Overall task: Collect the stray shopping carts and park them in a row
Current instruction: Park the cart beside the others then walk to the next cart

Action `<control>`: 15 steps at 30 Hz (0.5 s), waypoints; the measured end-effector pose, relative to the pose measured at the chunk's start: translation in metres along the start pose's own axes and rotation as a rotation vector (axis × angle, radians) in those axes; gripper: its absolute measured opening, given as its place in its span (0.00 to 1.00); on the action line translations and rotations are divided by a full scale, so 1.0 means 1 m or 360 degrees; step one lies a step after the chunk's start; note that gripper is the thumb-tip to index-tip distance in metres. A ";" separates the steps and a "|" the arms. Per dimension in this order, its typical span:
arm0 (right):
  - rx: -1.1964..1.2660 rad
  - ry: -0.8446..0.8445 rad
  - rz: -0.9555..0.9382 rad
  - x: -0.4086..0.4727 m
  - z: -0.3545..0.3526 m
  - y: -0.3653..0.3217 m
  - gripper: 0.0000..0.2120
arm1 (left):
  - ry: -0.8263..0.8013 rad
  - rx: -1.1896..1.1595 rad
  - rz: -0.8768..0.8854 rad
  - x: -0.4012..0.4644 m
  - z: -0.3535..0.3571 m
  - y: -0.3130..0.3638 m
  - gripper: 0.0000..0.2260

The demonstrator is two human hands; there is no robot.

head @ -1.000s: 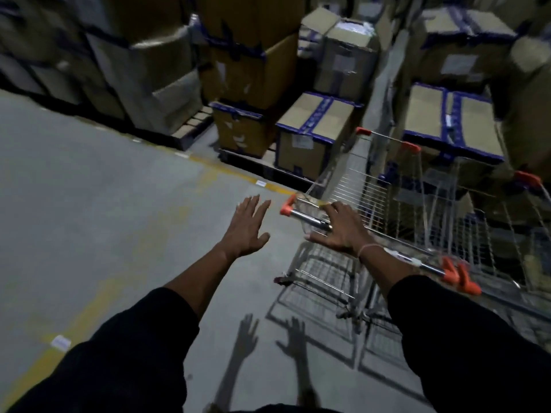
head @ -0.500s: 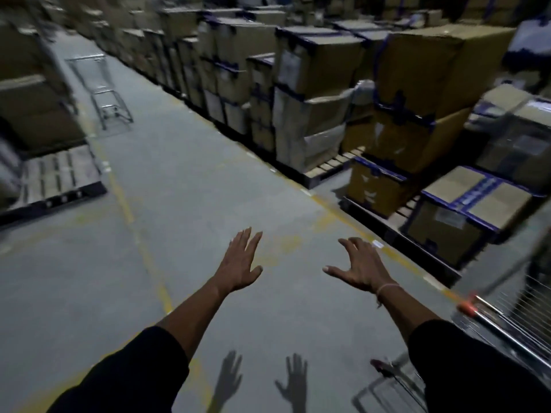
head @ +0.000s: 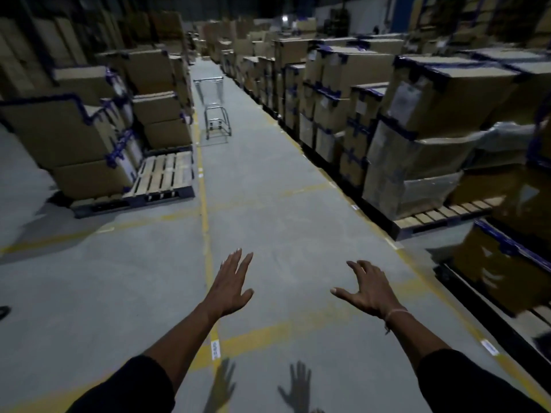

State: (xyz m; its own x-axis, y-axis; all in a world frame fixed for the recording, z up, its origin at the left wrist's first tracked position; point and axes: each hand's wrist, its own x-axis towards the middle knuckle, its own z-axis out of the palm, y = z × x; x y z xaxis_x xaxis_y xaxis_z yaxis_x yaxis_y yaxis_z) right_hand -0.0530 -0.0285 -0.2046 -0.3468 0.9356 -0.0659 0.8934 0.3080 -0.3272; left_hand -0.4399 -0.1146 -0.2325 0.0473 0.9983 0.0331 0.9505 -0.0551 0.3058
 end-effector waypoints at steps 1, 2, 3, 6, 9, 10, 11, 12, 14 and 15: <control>0.0000 -0.0012 -0.0012 0.028 -0.002 0.001 0.57 | 0.0013 0.0000 -0.0033 0.018 -0.003 -0.006 0.40; 0.0001 -0.0022 -0.0037 0.054 -0.006 0.001 0.58 | 0.0018 -0.0004 -0.0063 0.036 -0.006 -0.010 0.41; 0.0004 -0.0035 -0.0070 0.078 -0.011 0.000 0.60 | 0.0019 -0.0012 -0.0090 0.053 -0.010 -0.014 0.41; 0.0024 -0.0069 -0.0141 0.150 -0.031 -0.004 0.65 | 0.0081 -0.0022 -0.0143 0.107 -0.028 -0.026 0.41; -0.0007 -0.0084 -0.0210 0.222 -0.052 -0.009 0.63 | 0.0144 -0.0043 -0.0202 0.163 -0.042 -0.040 0.40; -0.0018 -0.0093 -0.0229 0.244 -0.056 -0.011 0.62 | 0.0143 -0.0053 -0.0222 0.178 -0.043 -0.045 0.40; -0.0026 -0.0105 -0.0249 0.265 -0.059 -0.013 0.60 | 0.0136 -0.0066 -0.0239 0.193 -0.043 -0.050 0.40; -0.0035 -0.0117 -0.0270 0.285 -0.061 -0.015 0.60 | 0.0127 -0.0076 -0.0252 0.208 -0.042 -0.056 0.40; -0.0057 -0.0131 -0.0301 0.329 -0.063 -0.019 0.59 | 0.0117 -0.0095 -0.0282 0.238 -0.038 -0.071 0.40; -0.0060 -0.0135 -0.0306 0.352 -0.063 -0.021 0.60 | 0.0112 -0.0107 -0.0301 0.255 -0.035 -0.080 0.40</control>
State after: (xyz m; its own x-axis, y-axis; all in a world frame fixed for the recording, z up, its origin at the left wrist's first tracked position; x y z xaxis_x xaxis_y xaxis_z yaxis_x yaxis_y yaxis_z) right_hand -0.1755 0.3049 -0.1616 -0.5333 0.8416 -0.0851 0.8179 0.4873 -0.3060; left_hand -0.5150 0.1438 -0.2149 -0.1539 0.9875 0.0348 0.9177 0.1298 0.3755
